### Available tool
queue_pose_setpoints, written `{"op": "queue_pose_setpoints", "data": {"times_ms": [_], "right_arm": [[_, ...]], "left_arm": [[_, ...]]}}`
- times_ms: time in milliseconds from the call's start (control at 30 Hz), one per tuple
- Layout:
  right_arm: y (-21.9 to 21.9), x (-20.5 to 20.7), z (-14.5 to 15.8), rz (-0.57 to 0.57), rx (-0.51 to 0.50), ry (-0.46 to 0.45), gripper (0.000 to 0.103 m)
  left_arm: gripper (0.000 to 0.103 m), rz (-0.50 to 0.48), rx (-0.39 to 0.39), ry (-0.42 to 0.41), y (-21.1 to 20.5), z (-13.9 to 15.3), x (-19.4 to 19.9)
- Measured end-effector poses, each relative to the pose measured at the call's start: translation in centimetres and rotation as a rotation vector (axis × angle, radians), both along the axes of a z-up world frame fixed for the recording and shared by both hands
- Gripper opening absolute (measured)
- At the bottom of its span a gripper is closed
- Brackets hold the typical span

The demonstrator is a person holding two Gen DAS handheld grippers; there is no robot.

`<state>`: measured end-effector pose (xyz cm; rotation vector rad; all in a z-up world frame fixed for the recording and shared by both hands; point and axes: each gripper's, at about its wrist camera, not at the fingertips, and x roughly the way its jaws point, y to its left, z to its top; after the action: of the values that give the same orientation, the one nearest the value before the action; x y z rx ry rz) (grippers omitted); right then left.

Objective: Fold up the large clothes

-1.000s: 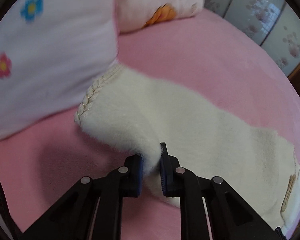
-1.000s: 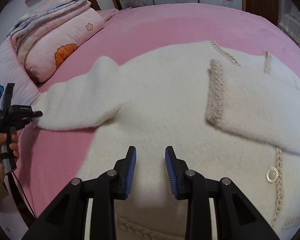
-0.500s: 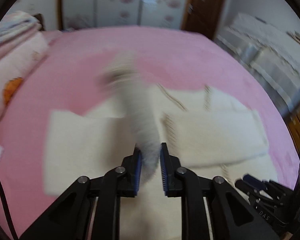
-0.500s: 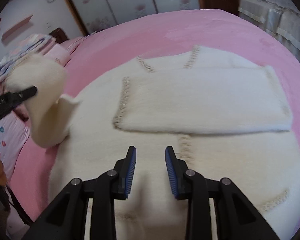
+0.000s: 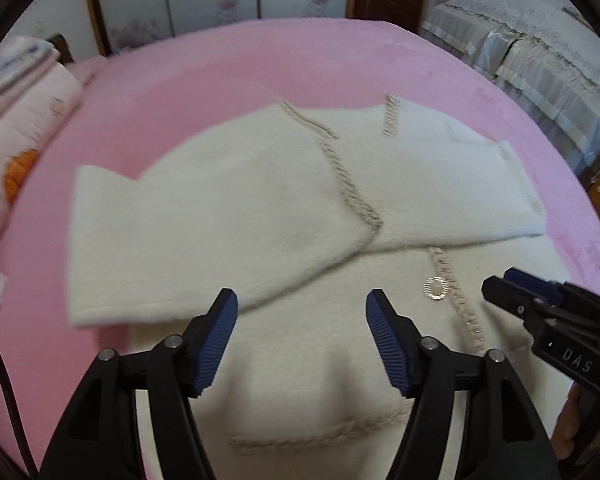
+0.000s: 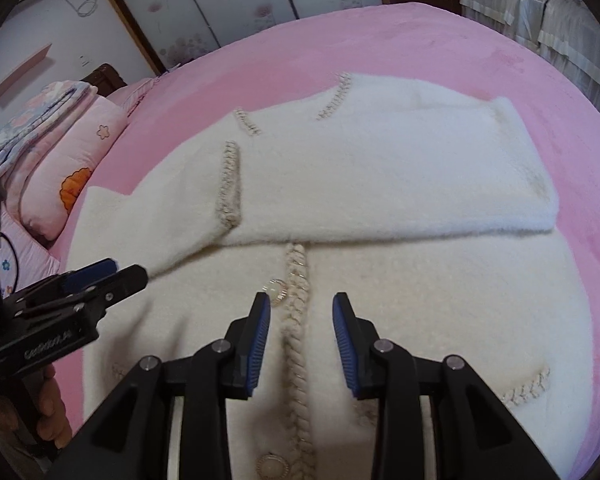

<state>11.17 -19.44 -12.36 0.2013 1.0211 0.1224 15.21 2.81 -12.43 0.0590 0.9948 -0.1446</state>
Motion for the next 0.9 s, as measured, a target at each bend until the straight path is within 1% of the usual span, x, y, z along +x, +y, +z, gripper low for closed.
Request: {"op": "queue_pose_setpoints", "data": {"times_ms": [33, 67, 200, 333, 400, 433, 500, 567, 633, 700, 733, 767, 800, 833, 900], "right_arm": [[0.5, 0.0, 0.2, 0.012, 0.000, -0.010, 0.043], [1.1, 0.1, 0.4, 0.024, 0.000, -0.018, 0.044], [3.2, 1.2, 1.2, 0.078, 0.002, -0.038, 0.044], [5.0, 3.2, 1.4, 0.119, -0.005, -0.047, 0.045], [5.7, 4.6, 1.0, 0.136, -0.006, -0.043, 0.047], [6.0, 5.4, 0.6, 0.142, -0.010, -0.035, 0.049], [6.4, 7.0, -0.6, 0.147, -0.005, -0.004, 0.050], [6.8, 8.7, -1.9, 0.144, 0.007, 0.028, 0.050], [7.2, 10.5, -3.4, 0.135, 0.005, 0.055, 0.050], [7.6, 11.6, -4.6, 0.130, 0.015, 0.075, 0.050], [7.9, 11.9, -4.9, 0.135, 0.013, 0.080, 0.042], [8.4, 12.0, -5.0, 0.154, 0.014, 0.076, 0.027], [8.9, 12.0, -4.9, 0.181, 0.007, 0.084, 0.018], [9.4, 11.9, -4.5, 0.199, -0.007, 0.074, 0.017], [10.0, 11.2, -2.5, 0.240, -0.034, 0.006, 0.016]], "left_arm": [[0.066, 0.014, 0.020, -0.018, 0.4, 0.5, -0.6], [0.066, 0.029, 0.032, -0.031, 1.3, 1.1, -1.0], [0.070, 0.136, 0.072, -0.081, 3.8, 1.8, -2.4], [0.070, 0.253, 0.085, -0.095, 8.0, 1.3, -3.3], [0.070, 0.315, 0.084, -0.081, 10.5, 0.7, -3.5], [0.070, 0.345, 0.078, -0.066, 11.5, 0.0, -3.5], [0.070, 0.401, 0.054, -0.024, 13.6, -1.4, -3.3], [0.070, 0.443, 0.014, 0.009, 14.6, -3.1, -2.6], [0.070, 0.469, -0.022, 0.032, 15.5, -4.2, -2.3], [0.070, 0.482, -0.041, 0.051, 16.0, -5.0, -2.0], [0.070, 0.486, -0.046, 0.054, 16.1, -5.2, -2.0], [0.070, 0.487, -0.049, 0.055, 16.2, -5.3, -1.8], [0.070, 0.488, -0.050, 0.053, 16.2, -5.4, -1.7], [0.070, 0.487, -0.048, 0.050, 16.2, -5.5, -1.6], [0.070, 0.484, -0.046, 0.043, 16.0, -5.4, -1.2]]}}
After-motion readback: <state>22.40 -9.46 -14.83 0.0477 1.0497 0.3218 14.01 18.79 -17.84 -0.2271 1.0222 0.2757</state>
